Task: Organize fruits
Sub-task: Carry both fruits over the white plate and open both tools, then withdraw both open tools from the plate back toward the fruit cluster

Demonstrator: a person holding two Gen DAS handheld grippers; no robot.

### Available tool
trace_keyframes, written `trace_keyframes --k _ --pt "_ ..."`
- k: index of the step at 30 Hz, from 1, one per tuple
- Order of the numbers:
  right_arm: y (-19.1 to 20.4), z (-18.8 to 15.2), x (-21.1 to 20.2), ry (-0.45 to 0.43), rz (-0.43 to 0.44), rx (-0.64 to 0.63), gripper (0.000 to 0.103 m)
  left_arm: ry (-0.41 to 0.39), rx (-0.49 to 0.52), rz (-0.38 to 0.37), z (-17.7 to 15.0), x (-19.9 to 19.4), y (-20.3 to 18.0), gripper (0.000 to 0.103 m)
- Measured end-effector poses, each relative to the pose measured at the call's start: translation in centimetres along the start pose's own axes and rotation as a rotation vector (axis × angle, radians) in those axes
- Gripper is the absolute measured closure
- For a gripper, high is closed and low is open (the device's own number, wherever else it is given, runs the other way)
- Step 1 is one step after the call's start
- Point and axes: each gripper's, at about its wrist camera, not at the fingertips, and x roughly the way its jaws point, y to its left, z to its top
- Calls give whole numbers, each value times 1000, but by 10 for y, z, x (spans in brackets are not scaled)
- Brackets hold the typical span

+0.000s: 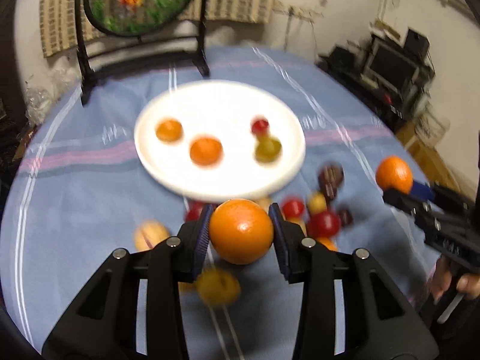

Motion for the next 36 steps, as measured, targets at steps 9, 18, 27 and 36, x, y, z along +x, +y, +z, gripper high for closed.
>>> trace_keyframes --k 9,18,27,36 --pt "47 80 82 -9 -3 -126 59 -75 -68 156 87 55 25 64" --pt "46 104 174 132 -31 -121 59 13 -95 224 115 122 53 64" --pt "36 108 204 187 -46 -93 49 33 -113 216 113 150 59 43" --pt "39 104 178 104 -78 -123 35 -24 -114 211 104 122 55 35"
